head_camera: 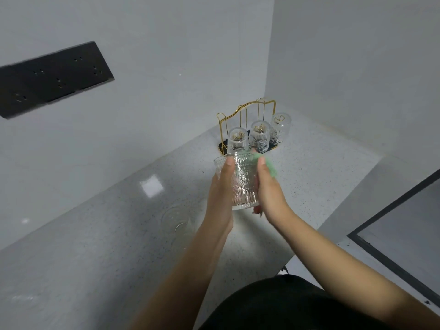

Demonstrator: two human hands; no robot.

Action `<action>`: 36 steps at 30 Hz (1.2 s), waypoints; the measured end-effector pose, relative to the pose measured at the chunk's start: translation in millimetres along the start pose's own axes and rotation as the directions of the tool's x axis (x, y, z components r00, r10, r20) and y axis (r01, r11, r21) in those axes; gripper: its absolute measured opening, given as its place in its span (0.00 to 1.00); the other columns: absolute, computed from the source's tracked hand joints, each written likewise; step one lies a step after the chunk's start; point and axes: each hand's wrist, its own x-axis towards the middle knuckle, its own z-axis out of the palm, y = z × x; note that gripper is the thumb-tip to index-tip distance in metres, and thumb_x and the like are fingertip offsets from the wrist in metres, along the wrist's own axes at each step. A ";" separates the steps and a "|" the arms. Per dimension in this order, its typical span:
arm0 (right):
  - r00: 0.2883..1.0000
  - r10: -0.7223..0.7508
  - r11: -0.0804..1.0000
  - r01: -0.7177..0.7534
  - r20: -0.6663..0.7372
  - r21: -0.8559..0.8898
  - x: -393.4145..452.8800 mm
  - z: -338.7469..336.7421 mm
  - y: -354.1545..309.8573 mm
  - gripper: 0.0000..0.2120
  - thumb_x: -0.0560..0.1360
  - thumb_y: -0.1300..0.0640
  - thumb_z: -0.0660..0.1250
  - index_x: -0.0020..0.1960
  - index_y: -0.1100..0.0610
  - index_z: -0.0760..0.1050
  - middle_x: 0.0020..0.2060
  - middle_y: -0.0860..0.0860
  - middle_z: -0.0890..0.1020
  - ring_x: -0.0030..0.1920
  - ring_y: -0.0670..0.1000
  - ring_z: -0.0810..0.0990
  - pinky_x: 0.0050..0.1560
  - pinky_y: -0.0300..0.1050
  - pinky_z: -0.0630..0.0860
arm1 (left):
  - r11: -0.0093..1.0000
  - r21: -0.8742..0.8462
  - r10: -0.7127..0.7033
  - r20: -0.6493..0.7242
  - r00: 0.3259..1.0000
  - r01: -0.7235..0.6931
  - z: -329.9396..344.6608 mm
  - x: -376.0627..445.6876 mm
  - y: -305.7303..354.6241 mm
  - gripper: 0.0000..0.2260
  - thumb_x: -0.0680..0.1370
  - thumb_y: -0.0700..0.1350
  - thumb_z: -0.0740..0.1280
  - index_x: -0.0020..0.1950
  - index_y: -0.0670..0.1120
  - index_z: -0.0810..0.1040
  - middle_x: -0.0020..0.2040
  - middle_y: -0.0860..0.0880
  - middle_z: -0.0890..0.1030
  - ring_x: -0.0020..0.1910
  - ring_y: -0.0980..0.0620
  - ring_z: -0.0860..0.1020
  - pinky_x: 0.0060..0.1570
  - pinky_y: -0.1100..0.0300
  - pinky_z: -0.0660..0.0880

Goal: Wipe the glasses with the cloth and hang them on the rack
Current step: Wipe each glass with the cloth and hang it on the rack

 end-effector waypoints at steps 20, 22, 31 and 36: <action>0.999 -0.022 0.999 0.021 0.041 0.042 -4.6 2.5 -13.6 0.14 0.80 0.40 0.45 0.60 0.34 0.66 0.49 0.45 0.82 0.33 0.35 0.76 0.34 0.31 0.70 | 0.993 0.030 0.114 0.047 0.992 -0.115 -3.9 -0.4 10.3 0.20 0.77 0.53 0.66 0.64 0.43 0.78 0.57 0.42 0.84 0.55 0.44 0.83 0.54 0.49 0.80; 0.977 -0.203 0.979 0.203 0.067 0.001 -12.0 9.1 -9.5 0.17 0.78 0.37 0.46 0.66 0.27 0.50 0.72 0.44 0.64 0.54 0.41 0.70 0.51 0.36 0.67 | 0.984 0.106 0.144 -0.016 0.989 -0.142 -8.1 4.7 14.5 0.18 0.81 0.54 0.62 0.62 0.43 0.79 0.54 0.43 0.85 0.51 0.47 0.84 0.47 0.58 0.80; 1.000 0.018 0.997 -0.018 0.008 0.072 2.7 1.4 -18.8 0.26 0.79 0.37 0.45 0.62 0.51 0.73 0.47 0.51 0.82 0.40 0.45 0.83 0.34 0.38 0.73 | 0.981 0.006 0.191 0.121 0.974 -0.193 -2.3 -2.2 17.3 0.21 0.74 0.53 0.70 0.64 0.44 0.78 0.58 0.40 0.82 0.57 0.40 0.81 0.57 0.40 0.77; 0.993 -0.118 0.992 0.117 0.031 0.040 -5.6 6.1 -15.6 0.19 0.77 0.35 0.46 0.68 0.31 0.56 0.62 0.45 0.73 0.42 0.36 0.68 0.46 0.33 0.67 | 0.968 0.112 0.221 0.055 0.974 -0.226 -6.1 5.4 16.4 0.17 0.80 0.53 0.63 0.63 0.44 0.77 0.57 0.43 0.83 0.56 0.45 0.82 0.54 0.52 0.80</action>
